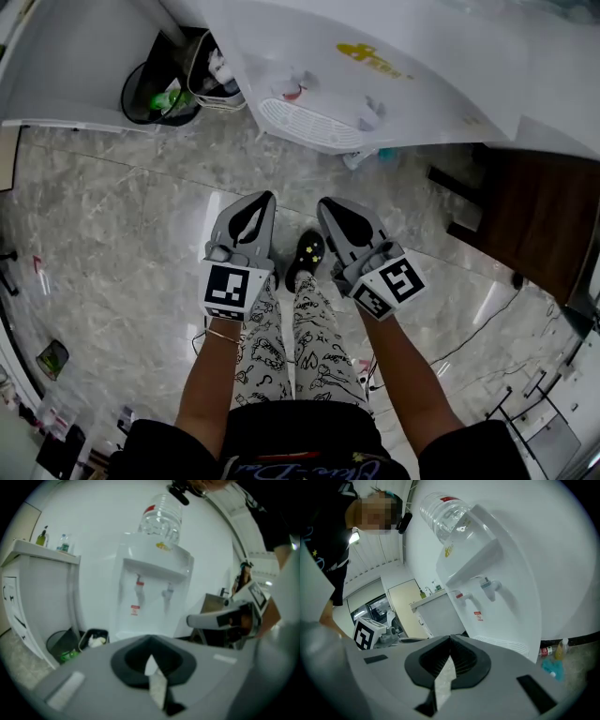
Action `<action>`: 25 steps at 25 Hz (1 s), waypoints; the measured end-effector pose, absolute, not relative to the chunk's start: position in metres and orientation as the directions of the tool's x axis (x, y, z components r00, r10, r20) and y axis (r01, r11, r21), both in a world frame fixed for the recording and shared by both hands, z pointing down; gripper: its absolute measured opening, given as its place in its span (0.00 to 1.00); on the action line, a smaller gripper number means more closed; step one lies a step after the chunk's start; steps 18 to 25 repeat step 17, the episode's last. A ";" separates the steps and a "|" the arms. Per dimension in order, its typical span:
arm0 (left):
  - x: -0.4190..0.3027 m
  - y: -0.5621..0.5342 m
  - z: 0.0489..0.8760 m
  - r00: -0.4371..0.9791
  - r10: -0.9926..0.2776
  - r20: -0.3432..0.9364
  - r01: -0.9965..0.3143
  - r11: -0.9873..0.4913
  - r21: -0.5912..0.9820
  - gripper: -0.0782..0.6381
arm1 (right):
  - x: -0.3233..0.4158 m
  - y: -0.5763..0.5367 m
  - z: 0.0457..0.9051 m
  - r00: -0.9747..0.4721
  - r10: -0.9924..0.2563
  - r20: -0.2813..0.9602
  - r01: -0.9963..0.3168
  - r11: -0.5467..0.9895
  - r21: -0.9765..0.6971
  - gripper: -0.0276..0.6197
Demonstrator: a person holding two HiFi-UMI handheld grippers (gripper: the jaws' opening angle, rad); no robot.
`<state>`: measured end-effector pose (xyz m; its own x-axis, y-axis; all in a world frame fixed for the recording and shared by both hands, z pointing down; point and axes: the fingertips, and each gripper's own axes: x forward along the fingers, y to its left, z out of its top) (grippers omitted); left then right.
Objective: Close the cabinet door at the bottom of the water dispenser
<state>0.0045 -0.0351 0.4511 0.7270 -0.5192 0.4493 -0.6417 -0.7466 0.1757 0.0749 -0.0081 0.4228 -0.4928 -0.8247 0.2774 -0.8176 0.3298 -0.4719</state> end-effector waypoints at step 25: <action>-0.021 -0.042 0.434 0.790 -0.478 0.384 -0.572 -0.800 0.182 0.10 | 0.045 -0.011 0.425 -0.513 -0.810 0.286 -0.820 0.363 -0.442 0.07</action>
